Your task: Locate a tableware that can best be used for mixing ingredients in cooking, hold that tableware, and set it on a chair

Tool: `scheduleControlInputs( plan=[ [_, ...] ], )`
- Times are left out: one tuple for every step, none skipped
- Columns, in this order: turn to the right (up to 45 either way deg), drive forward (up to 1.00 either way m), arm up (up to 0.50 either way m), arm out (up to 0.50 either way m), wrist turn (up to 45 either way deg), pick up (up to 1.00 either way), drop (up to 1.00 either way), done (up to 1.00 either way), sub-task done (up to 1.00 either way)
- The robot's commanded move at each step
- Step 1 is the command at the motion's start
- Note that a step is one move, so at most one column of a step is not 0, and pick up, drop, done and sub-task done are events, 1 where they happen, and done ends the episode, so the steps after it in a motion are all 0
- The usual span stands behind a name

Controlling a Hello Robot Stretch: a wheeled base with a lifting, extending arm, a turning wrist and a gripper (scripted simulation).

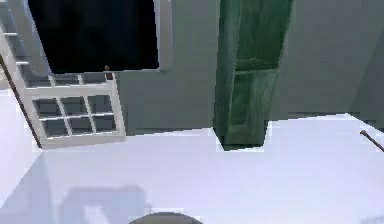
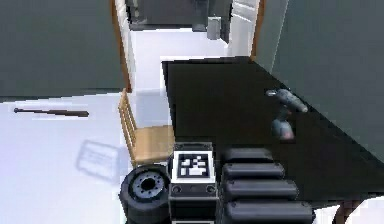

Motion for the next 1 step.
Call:
scheduleControlInputs(
  plan=[
    [0.0,0.4,0.0,0.0,0.0,0.0,0.0,0.0,0.0]
  ],
)
